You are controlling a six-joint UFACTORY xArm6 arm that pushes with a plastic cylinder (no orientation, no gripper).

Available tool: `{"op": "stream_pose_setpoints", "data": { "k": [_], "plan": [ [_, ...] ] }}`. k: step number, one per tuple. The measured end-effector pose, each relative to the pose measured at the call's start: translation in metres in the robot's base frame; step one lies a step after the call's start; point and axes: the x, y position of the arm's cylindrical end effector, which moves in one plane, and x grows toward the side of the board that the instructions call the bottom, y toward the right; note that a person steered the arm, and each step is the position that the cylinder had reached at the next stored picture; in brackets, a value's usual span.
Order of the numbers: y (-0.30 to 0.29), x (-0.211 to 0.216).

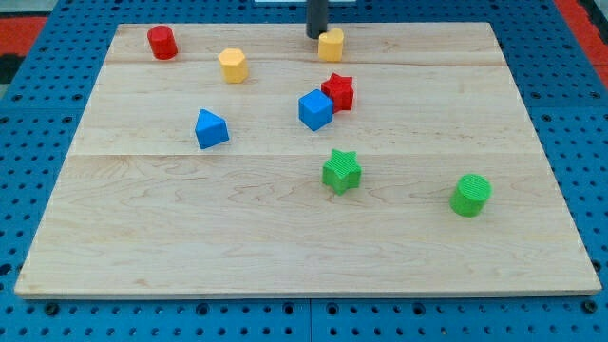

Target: Push green circle to top right

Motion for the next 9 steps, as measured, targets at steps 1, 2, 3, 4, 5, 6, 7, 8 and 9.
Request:
{"op": "stream_pose_setpoints", "data": {
  "k": [1,2,3,4,5,6,7,8,9],
  "plan": [
    [-0.046,0.000],
    [-0.062,0.000],
    [-0.059,0.004],
    [-0.059,0.011],
    [-0.059,0.042],
    [-0.059,0.081],
    [-0.059,0.118],
    [-0.059,0.160],
    [-0.059,0.199]
  ]
}}
